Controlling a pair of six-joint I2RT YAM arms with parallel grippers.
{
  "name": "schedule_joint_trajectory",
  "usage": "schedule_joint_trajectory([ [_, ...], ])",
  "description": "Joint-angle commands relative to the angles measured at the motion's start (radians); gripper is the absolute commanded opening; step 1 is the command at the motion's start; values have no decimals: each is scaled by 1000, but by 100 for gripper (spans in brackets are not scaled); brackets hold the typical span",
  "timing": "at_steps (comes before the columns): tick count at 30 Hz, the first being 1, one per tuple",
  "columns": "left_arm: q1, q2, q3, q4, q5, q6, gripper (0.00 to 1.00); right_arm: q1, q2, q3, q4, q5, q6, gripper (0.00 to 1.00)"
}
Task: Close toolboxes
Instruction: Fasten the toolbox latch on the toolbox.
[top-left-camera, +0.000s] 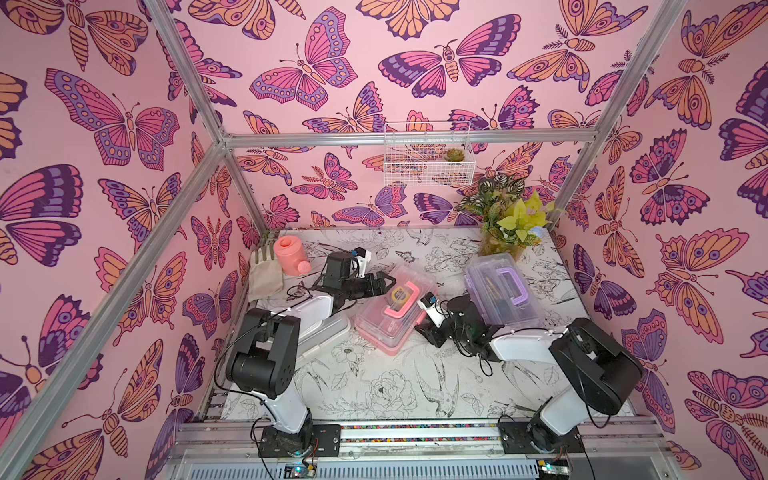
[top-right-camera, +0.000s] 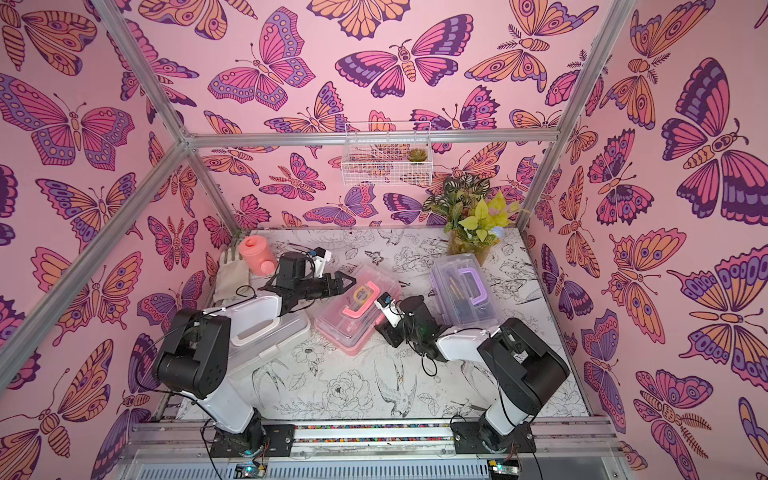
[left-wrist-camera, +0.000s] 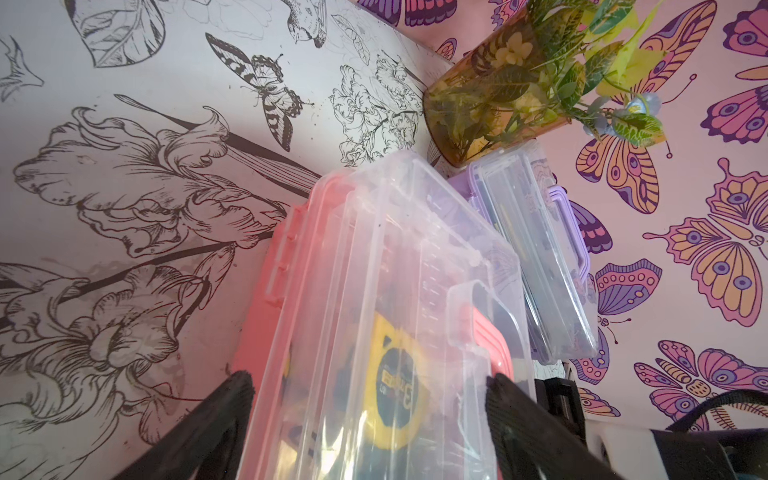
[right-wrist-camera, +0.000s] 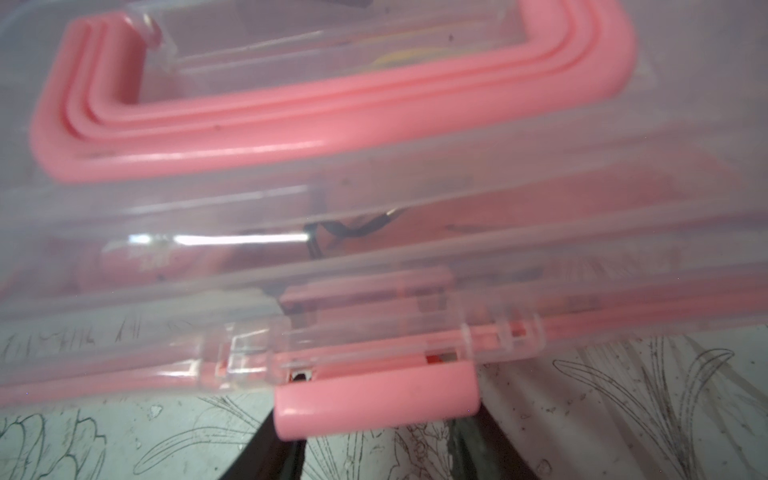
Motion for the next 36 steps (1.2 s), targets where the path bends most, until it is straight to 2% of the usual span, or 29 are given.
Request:
schedule_joint_trajectory([
  [1, -2, -5, 10, -16, 24, -7, 90, -3, -30, 1, 110, -76, 25, 35],
  [9, -4, -11, 12, -15, 47, -19, 89, -1, 46, 83, 150, -87, 15, 35],
  [17, -13, -46, 15, -87, 12, 14, 90, -1, 13, 4, 164, -34, 22, 35],
  [22, -29, -55, 15, -162, -61, 56, 90, 0, -31, 30, -11, 21, 7, 34],
  [27, -47, -49, 26, -193, -85, 79, 90, 14, -31, 96, -178, 96, -52, 34],
  [36, -52, -39, 35, -205, -85, 93, 90, 18, -22, 203, -336, 94, -90, 34],
])
